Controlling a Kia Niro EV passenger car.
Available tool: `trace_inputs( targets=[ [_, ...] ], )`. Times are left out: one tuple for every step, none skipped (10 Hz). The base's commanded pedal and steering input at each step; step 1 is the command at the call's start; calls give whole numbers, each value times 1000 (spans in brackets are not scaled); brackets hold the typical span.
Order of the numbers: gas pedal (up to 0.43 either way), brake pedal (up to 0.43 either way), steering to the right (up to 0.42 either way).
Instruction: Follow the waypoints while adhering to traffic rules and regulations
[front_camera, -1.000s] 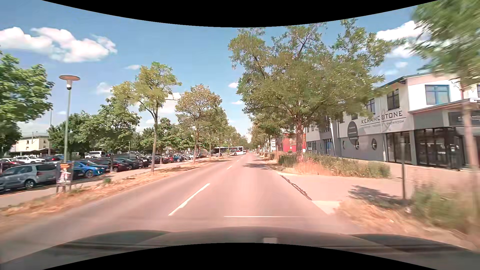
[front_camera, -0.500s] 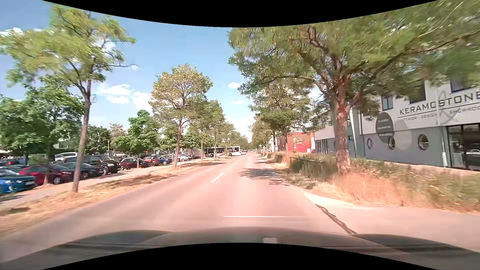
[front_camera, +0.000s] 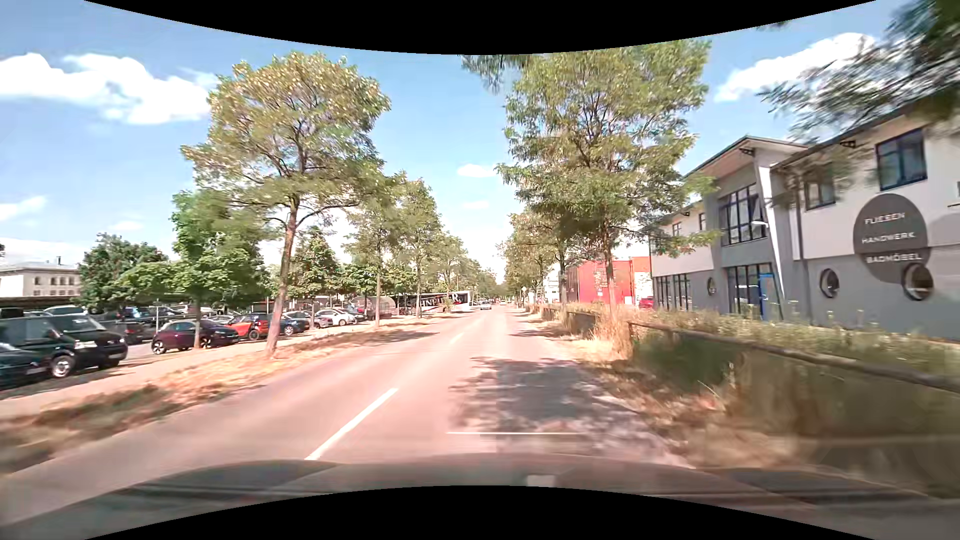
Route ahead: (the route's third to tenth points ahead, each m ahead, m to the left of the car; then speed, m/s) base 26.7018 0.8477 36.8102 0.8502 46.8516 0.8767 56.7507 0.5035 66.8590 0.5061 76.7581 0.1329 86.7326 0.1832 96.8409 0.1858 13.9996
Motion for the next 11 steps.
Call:
trace_inputs(
  targets=[
    [130,0,-3],
    [118,0,-3],
    [118,0,-3],
    [98,0,-3],
    [98,0,-3],
    [98,0,-3],
    [98,0,-3],
    [98,0,-3],
    [87,0,-2],
    [79,0,-2],
    [79,0,-2]
  ],
)
